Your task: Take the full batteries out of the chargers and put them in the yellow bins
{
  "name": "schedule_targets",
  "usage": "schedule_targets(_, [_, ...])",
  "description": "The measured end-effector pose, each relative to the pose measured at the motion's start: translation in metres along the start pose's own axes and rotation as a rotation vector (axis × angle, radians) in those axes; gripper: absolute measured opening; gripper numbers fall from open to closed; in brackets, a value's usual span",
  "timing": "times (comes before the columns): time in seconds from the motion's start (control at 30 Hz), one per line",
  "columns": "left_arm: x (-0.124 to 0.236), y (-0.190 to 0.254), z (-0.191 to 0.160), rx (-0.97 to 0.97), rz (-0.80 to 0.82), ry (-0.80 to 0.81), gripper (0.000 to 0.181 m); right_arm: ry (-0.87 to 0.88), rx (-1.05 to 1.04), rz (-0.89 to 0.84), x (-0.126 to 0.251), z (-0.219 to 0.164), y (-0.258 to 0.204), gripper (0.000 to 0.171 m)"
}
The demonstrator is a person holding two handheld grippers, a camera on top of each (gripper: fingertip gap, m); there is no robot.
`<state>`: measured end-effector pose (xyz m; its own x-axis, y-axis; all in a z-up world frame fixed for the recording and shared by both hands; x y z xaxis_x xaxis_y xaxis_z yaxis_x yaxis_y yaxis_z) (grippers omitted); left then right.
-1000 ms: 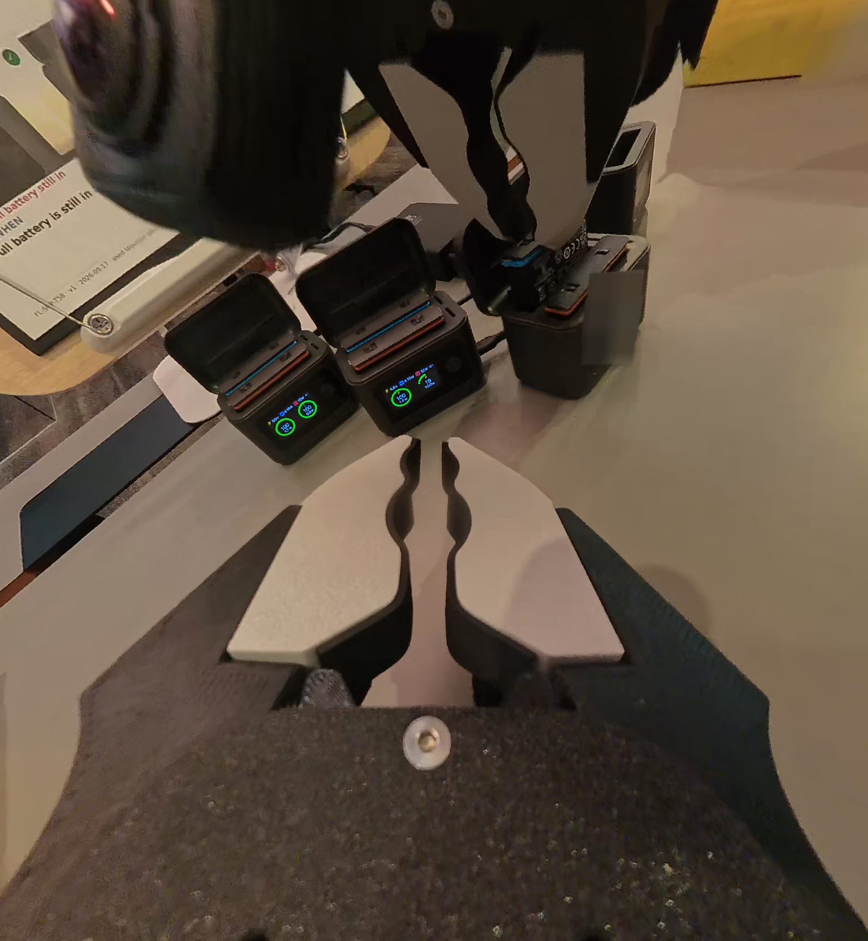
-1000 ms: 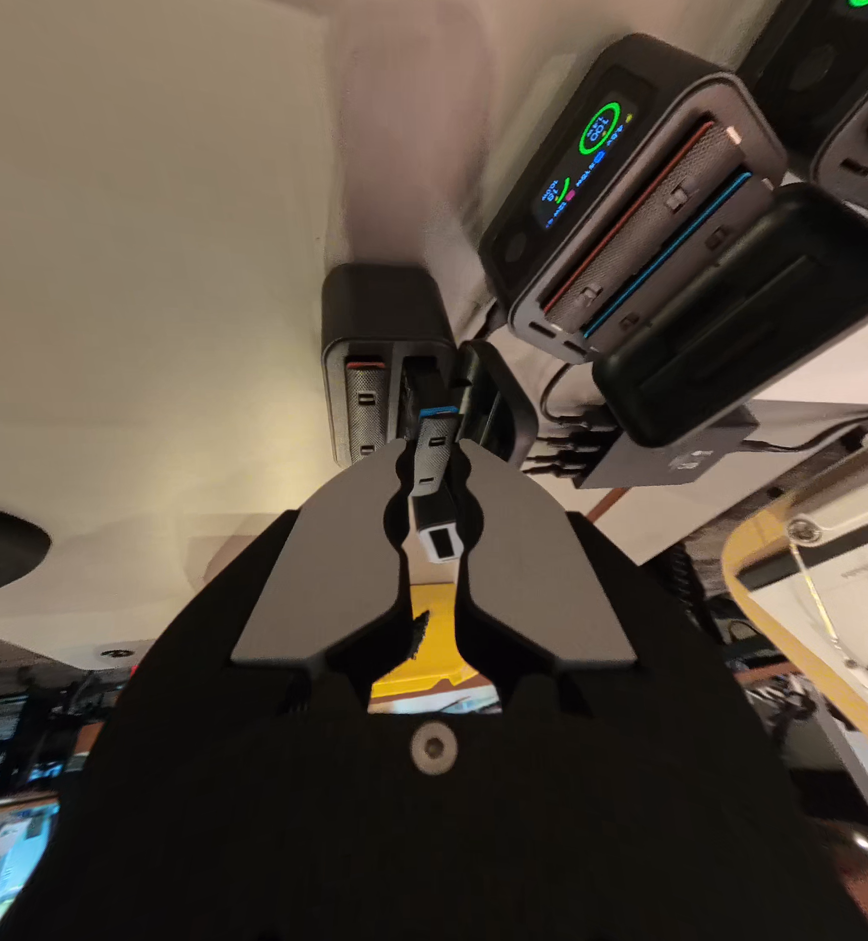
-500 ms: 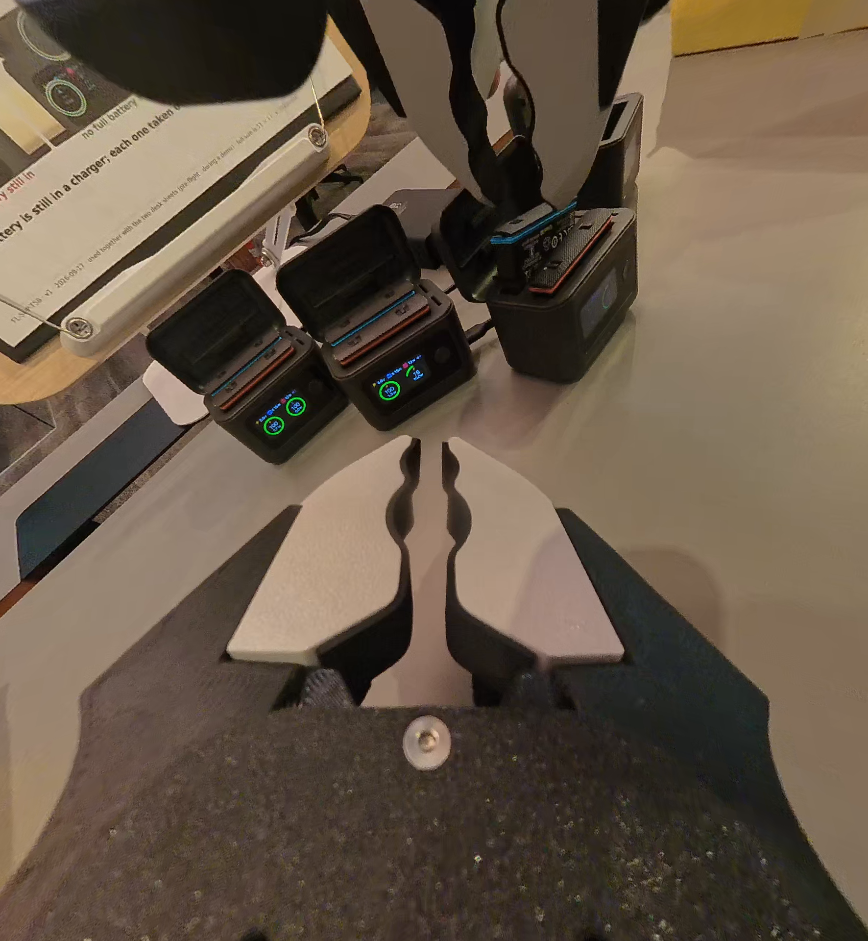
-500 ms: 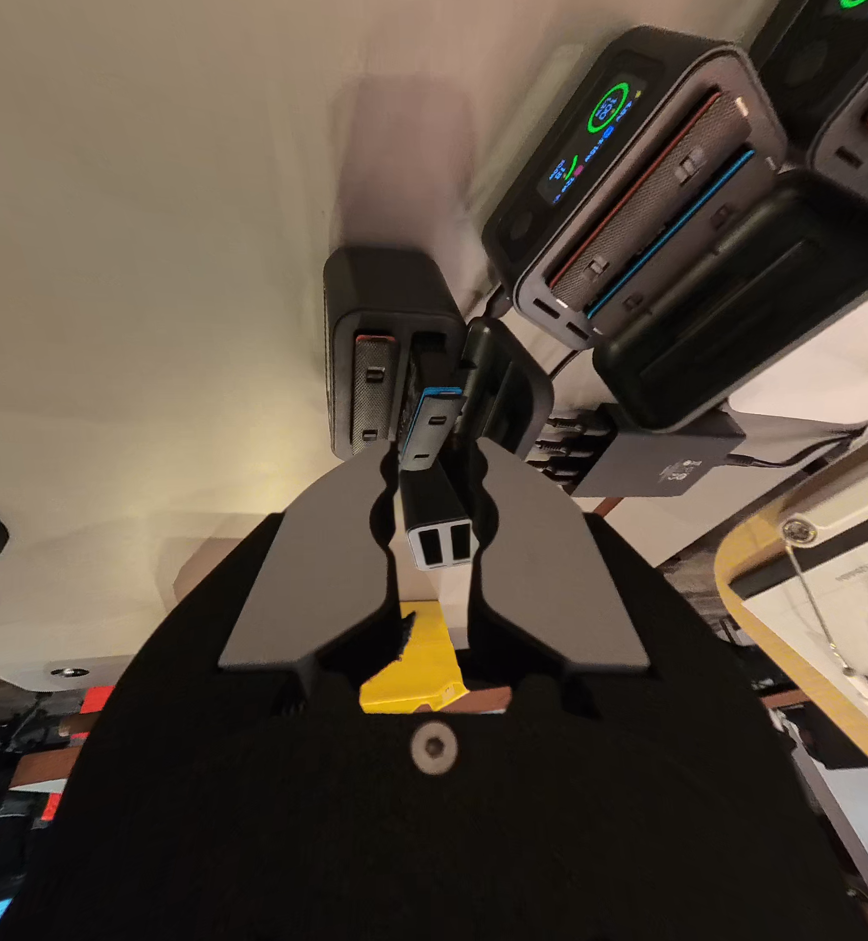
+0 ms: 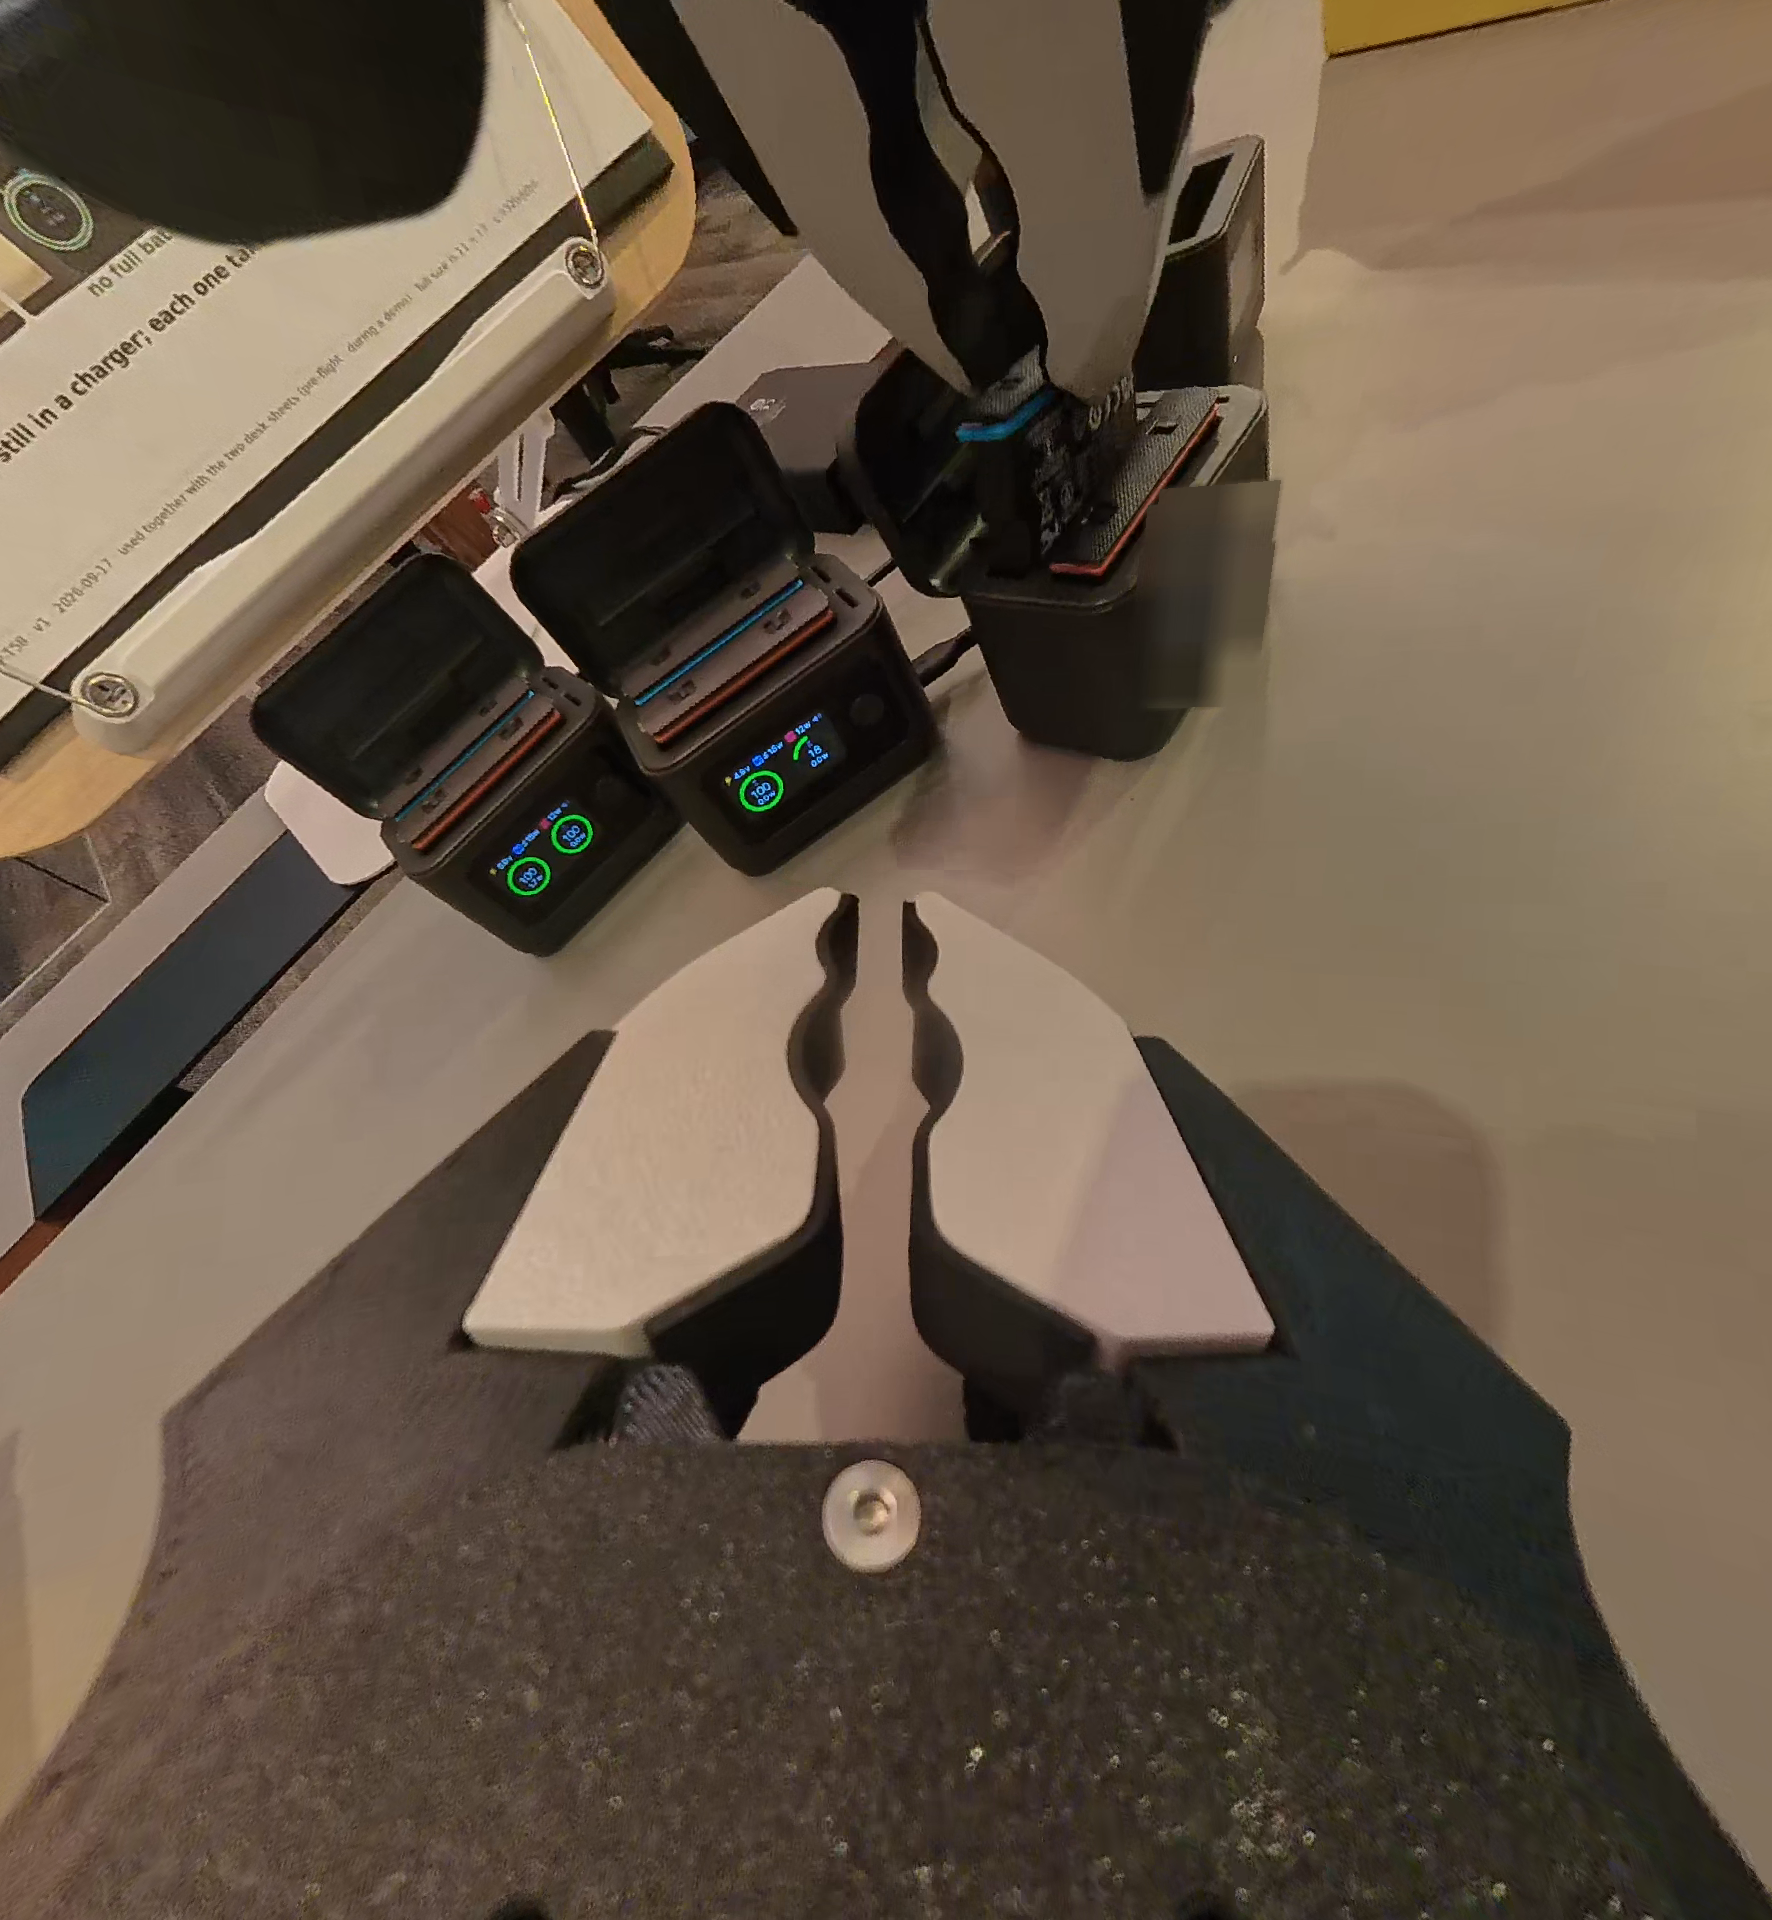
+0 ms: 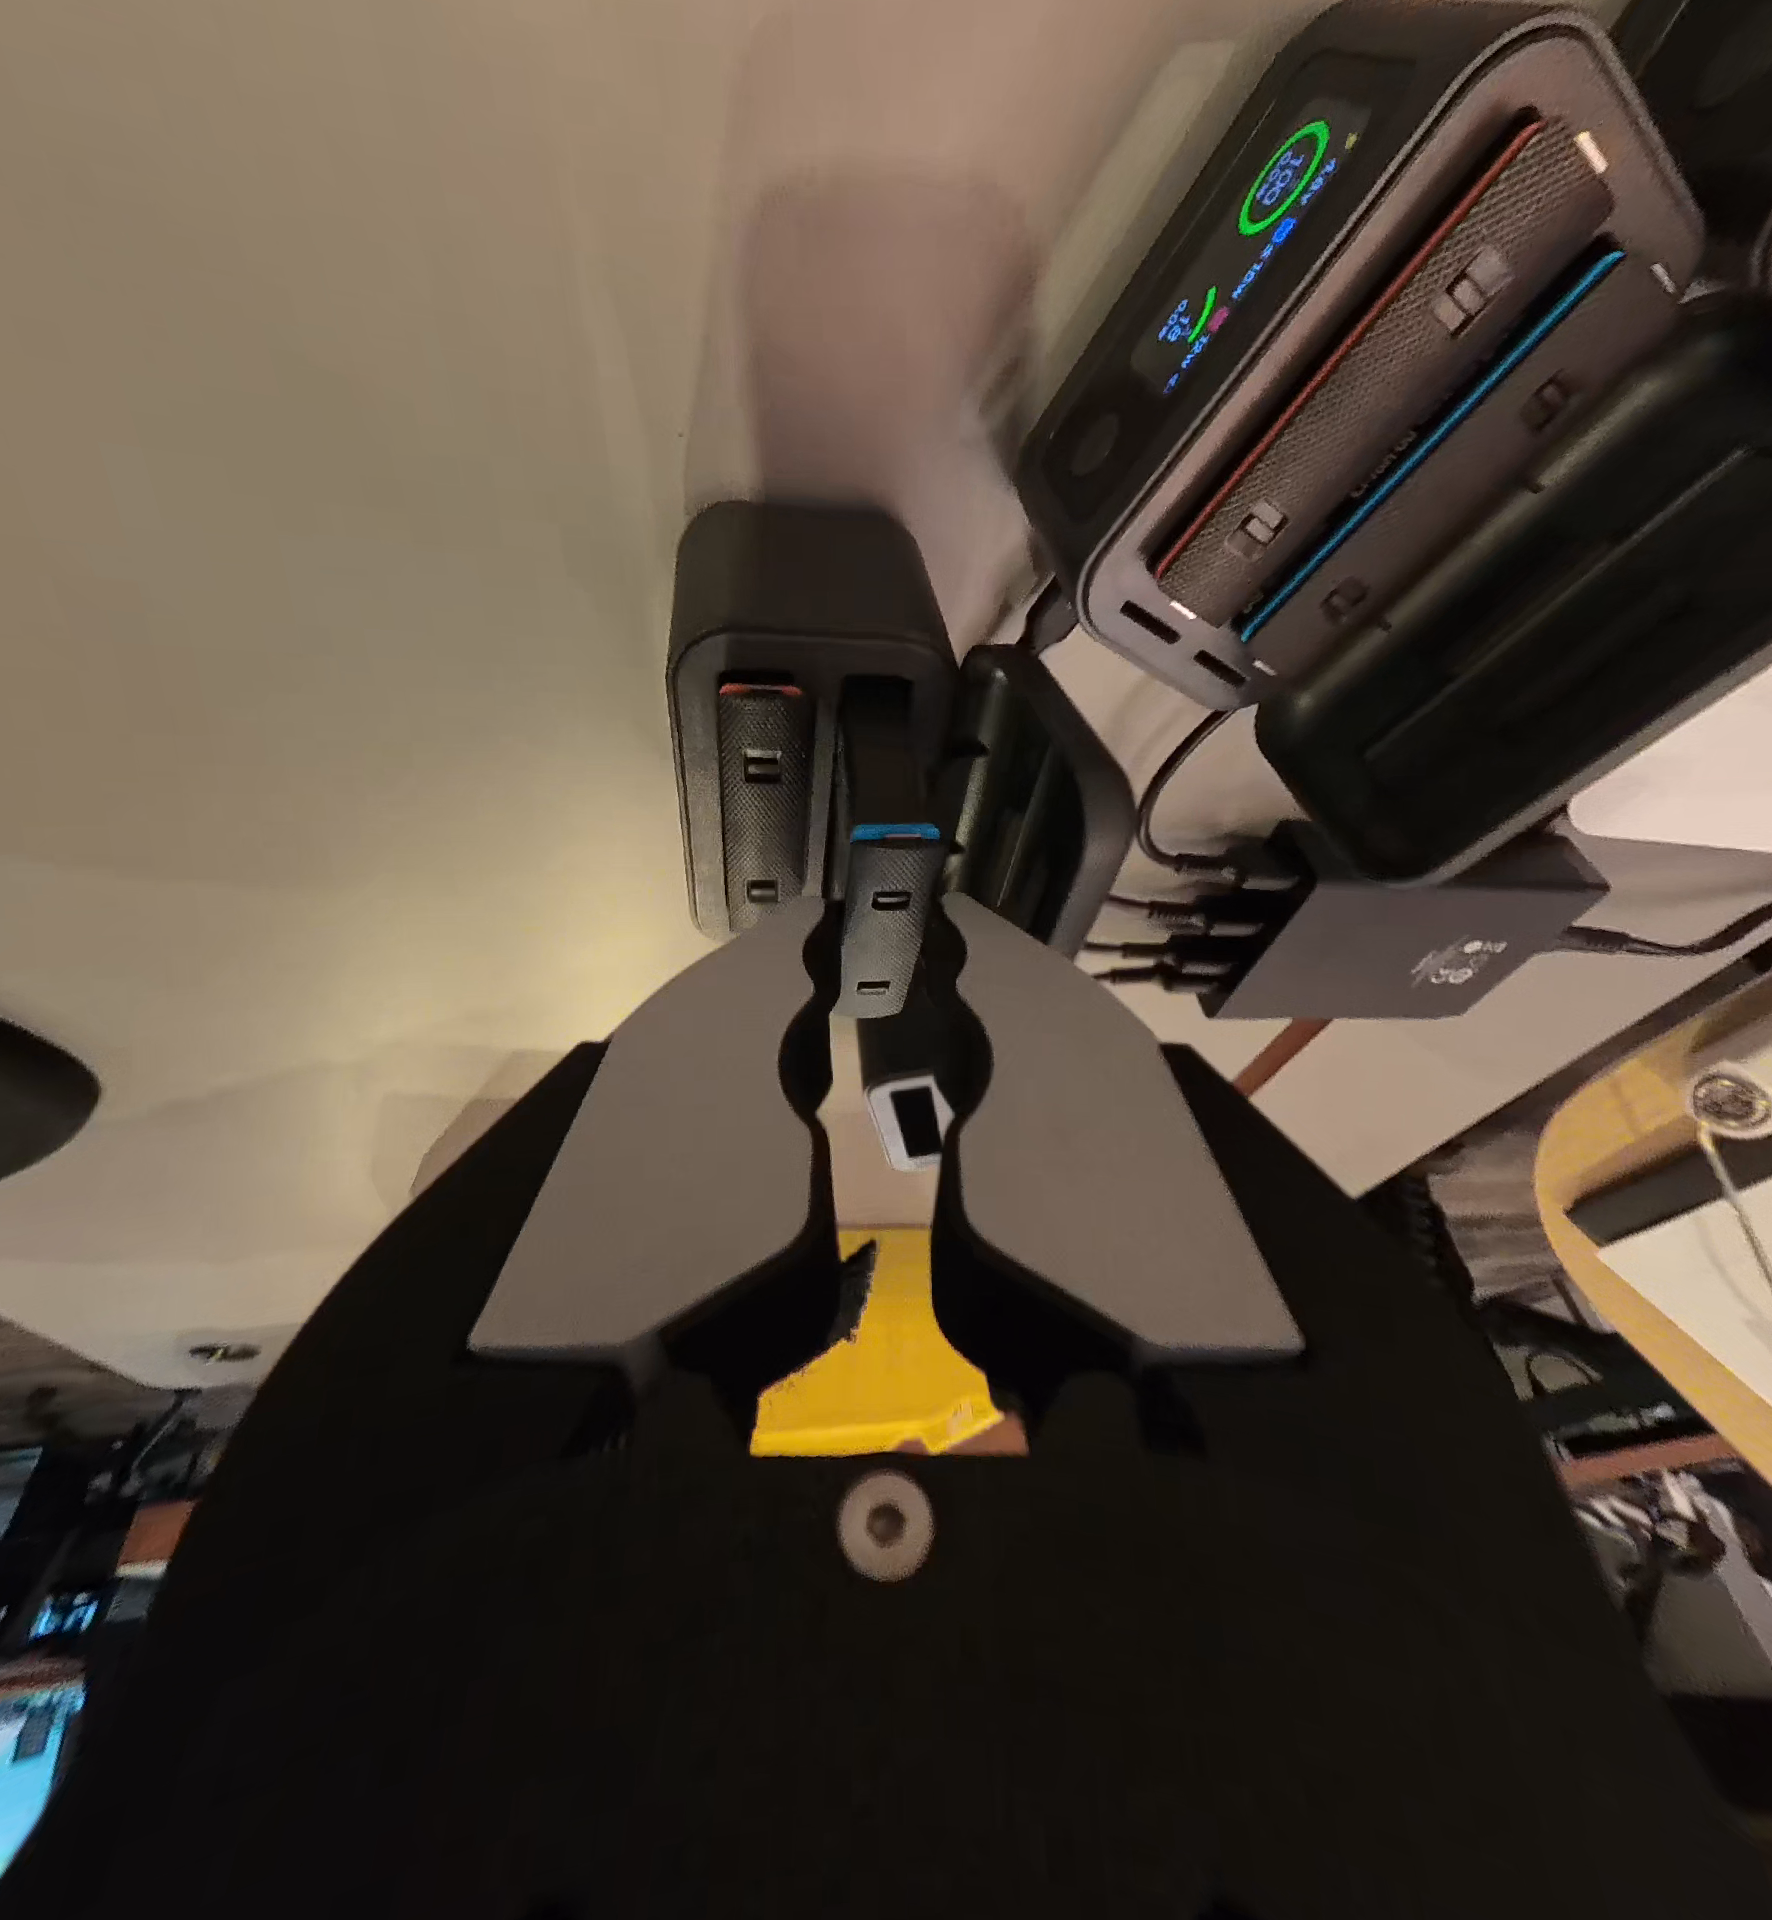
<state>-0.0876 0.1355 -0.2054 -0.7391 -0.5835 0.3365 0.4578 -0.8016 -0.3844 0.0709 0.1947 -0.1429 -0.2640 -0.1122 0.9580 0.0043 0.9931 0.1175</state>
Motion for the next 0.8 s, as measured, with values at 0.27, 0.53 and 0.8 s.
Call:
schedule_targets(0.27, [0.000, 0.001, 0.000, -0.009, -0.004, -0.002, 0.008, -0.239, 0.025, 0.013, 0.002, 0.022, -0.001, 0.015])
schedule_targets(0.53, [0.000, 0.002, 0.000, -0.022, -0.008, -0.006, 0.008, -0.233, 0.051, -0.004, -0.008, 0.026, -0.004, 0.016])
schedule_targets(0.8, [-0.001, 0.003, -0.001, -0.029, -0.015, -0.014, 0.008, -0.016, 0.016, -0.011, -0.007, 0.008, -0.002, 0.017])
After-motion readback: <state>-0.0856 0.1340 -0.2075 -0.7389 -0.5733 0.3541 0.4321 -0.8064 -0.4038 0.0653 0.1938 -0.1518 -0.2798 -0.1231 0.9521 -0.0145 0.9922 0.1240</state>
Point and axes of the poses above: each gripper's, where its closed fingertips meet, x back along the fingers, z out of its top, y = z × x across the jaws, the point moved 9 cm from there along x, back along the fingers, and after that the axes turned 3 degrees about y, right-handed, at the moved point
